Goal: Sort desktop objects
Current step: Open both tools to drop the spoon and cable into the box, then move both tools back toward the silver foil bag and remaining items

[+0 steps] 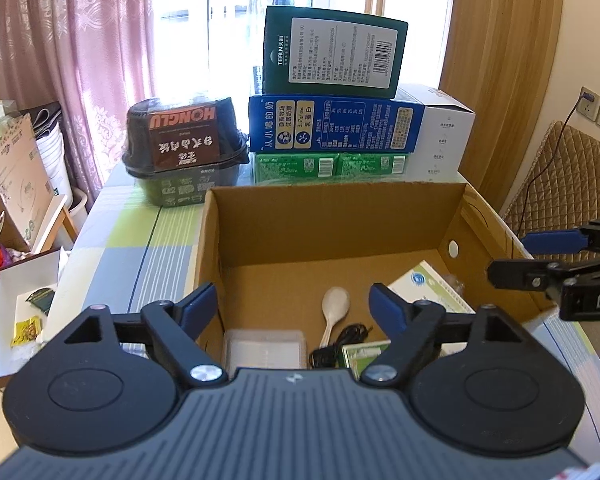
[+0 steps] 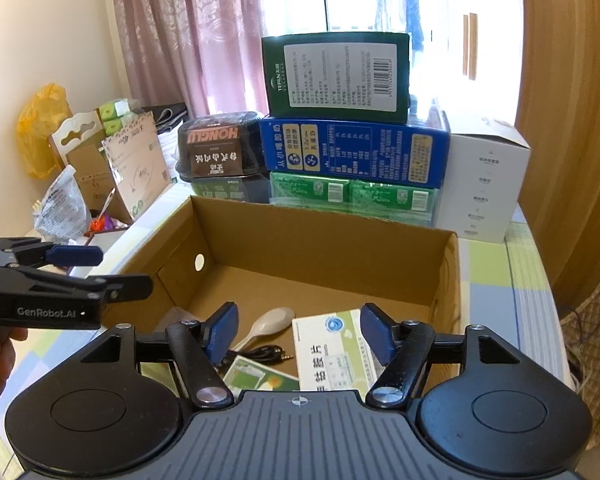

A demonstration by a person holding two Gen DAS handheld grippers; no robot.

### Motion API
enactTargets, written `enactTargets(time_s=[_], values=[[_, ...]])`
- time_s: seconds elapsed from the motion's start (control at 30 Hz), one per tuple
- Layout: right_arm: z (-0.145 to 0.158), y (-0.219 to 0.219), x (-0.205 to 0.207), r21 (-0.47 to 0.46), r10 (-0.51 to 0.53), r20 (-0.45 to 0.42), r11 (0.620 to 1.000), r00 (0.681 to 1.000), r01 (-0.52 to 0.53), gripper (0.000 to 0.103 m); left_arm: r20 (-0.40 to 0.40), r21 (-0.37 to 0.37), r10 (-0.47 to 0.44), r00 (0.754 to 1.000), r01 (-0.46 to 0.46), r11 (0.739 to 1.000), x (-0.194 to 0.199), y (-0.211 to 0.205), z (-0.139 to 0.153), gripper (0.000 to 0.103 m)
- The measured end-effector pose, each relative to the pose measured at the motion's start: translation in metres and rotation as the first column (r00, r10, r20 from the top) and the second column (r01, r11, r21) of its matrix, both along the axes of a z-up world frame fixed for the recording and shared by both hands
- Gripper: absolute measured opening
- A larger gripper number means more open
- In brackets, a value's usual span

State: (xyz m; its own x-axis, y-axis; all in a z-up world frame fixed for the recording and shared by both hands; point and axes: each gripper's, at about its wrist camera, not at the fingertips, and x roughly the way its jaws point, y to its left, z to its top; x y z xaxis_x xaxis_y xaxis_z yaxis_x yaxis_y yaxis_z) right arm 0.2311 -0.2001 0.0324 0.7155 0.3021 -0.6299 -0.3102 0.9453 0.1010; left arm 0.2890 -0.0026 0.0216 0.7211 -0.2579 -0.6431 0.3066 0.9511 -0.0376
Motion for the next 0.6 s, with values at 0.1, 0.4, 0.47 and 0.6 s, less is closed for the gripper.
enactTargets(time_s=[0.1, 0.4, 0.47, 0.6], values=[[0.004, -0.001, -0.015, -0.004, -0.001, 0.010, 1.000, 1.000, 0.001, 0.088, 0.004, 0.003, 0.012, 1.000, -0.012, 1.000, -0.017, 0.003, 0.004, 0.090], [0.016, -0.004, -0.059, 0.021, -0.002, 0.015, 1.000, 1.000, 0.002, 0.101, 0.013, -0.001, 0.046, 0.999, -0.046, 0.999, -0.069, 0.014, 0.019, 0.100], [0.018, -0.005, -0.069, 0.030, -0.003, 0.011, 1.000, 1.000, 0.003, 0.101, 0.012, 0.003, 0.053, 0.999, -0.053, 0.999, -0.080, 0.017, 0.020, 0.102], [0.018, -0.006, -0.089, 0.036, 0.001, 0.001, 0.999, 1.000, -0.001, 0.101, -0.002, 0.018, 0.074, 0.997, -0.074, 0.997, -0.103, 0.020, 0.020, 0.102]])
